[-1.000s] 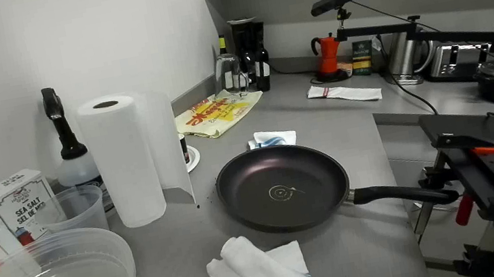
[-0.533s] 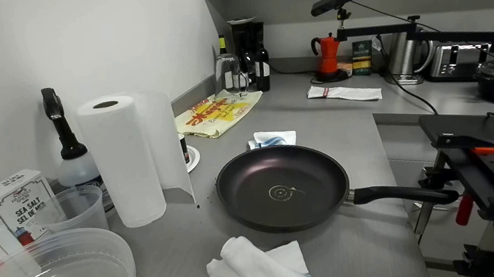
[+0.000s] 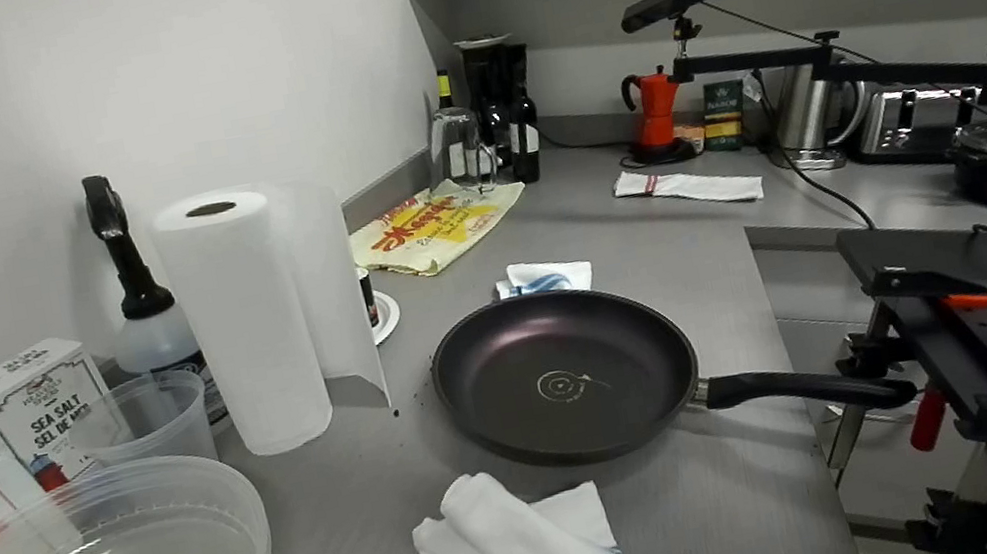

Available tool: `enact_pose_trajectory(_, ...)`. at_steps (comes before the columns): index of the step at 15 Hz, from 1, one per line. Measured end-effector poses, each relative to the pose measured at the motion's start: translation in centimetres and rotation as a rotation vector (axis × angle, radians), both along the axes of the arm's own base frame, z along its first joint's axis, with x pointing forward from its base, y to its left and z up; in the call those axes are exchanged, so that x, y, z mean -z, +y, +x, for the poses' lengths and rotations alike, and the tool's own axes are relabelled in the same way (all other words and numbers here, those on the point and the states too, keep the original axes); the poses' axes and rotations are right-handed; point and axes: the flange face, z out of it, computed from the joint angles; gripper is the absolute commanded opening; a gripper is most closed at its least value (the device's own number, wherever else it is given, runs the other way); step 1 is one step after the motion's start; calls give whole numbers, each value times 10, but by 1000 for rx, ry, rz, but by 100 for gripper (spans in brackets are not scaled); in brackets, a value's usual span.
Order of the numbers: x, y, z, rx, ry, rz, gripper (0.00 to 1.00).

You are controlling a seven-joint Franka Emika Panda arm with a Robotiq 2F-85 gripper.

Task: Use the left towel to wipe the pan

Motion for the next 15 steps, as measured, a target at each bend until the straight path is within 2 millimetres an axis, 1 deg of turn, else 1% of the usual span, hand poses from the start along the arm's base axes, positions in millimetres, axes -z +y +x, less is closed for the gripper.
enact_pose_trajectory(4, 59, 19, 14, -30, 60, -20, 100)
enact_pose_trajectory(8, 132, 41, 20, -69, 128, -39, 100)
enact_pose_trajectory(10, 164, 52, 22, -70, 155, -47, 100)
enact_pose_trajectory(13, 205, 65, 33, -35, 145, -58, 100)
enact_pose_trajectory(15, 227, 72, 42, 9, 111, -61, 100)
